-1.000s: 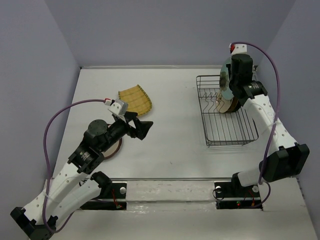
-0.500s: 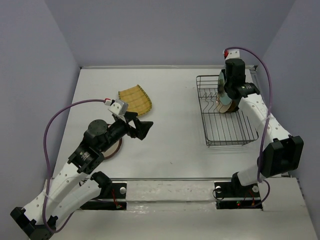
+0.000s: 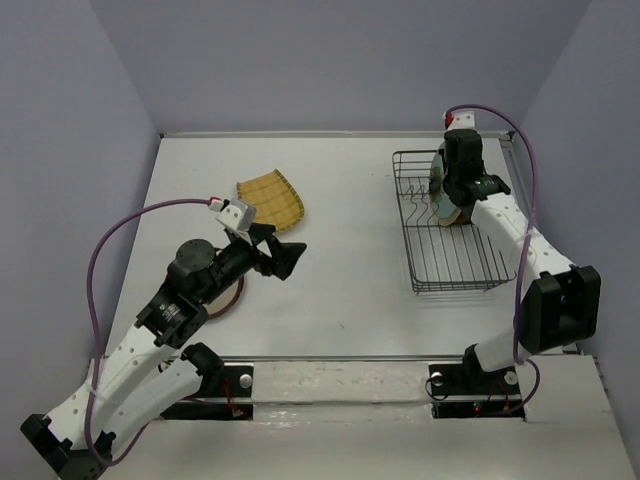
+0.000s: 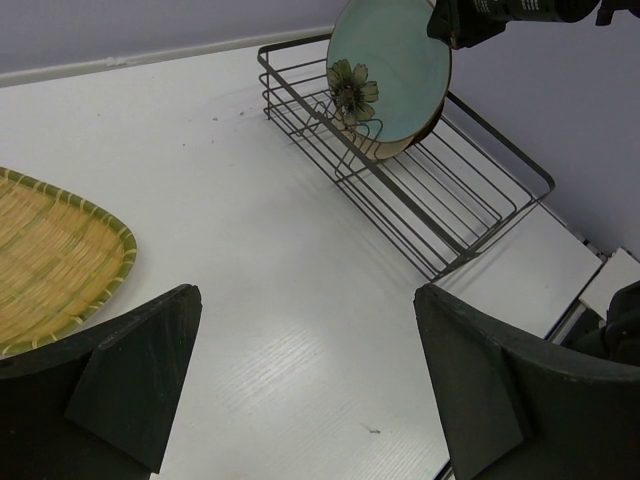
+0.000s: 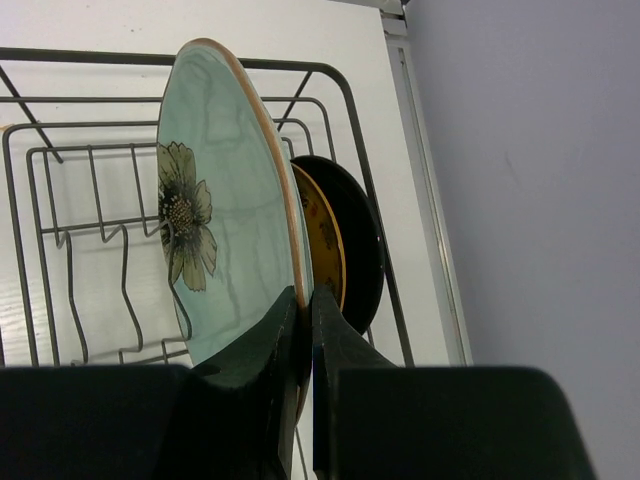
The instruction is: Load the plates into the dish rack
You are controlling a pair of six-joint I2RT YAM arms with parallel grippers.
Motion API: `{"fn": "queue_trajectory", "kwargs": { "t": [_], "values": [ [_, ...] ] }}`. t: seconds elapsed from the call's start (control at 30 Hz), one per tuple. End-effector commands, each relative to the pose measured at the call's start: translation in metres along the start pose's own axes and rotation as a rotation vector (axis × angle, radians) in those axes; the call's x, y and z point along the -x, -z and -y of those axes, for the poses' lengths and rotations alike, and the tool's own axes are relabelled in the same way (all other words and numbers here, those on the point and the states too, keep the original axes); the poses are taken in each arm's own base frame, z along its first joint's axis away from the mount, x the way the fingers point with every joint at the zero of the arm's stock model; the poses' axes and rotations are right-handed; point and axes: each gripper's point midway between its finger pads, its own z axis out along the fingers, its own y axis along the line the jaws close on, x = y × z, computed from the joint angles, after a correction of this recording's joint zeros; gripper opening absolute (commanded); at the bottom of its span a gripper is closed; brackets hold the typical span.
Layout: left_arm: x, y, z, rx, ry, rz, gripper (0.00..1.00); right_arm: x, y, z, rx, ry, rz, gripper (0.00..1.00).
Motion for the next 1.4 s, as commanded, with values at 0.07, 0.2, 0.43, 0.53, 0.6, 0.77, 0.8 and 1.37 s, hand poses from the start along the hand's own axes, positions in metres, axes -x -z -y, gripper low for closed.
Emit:
{"fn": "queue_trajectory", "kwargs": {
  "t": [0.07,0.2,0.43,0.53,0.6,0.77,0.8,1.37],
  "values": [
    [0.013,0.000,0.001,-0.005,-0.006,0.054,0.99,0.011,-0.004,0.000,-0.018,-0.096,0.063,0.07],
    [0.013,0.000,0.001,-0.002,-0.008,0.055,0.99,0.003,-0.004,-0.006,0.003,-0.118,0.044,0.07],
    [0.015,0.001,-0.003,0.018,-0.009,0.062,0.99,-0.005,-0.003,-0.006,-0.012,-0.154,0.016,0.22],
    [0.013,0.000,-0.004,0.025,-0.010,0.056,0.99,-0.002,0.001,-0.002,-0.020,-0.172,0.001,0.47],
    [0.012,-0.001,-0.006,0.033,-0.008,0.054,0.99,0.012,0.011,0.000,0.008,-0.225,0.015,0.64],
    [0.013,-0.001,-0.008,0.043,-0.008,0.060,0.99,0.049,0.047,-0.011,0.184,-0.352,0.090,0.80],
    [0.014,0.000,-0.008,0.045,-0.008,0.064,0.99,0.053,0.055,-0.017,0.223,-0.396,0.098,0.80],
    [0.085,0.045,-0.023,0.166,0.036,0.360,0.99,0.037,0.280,-0.337,1.182,-0.671,0.012,0.51]
  ]
}}
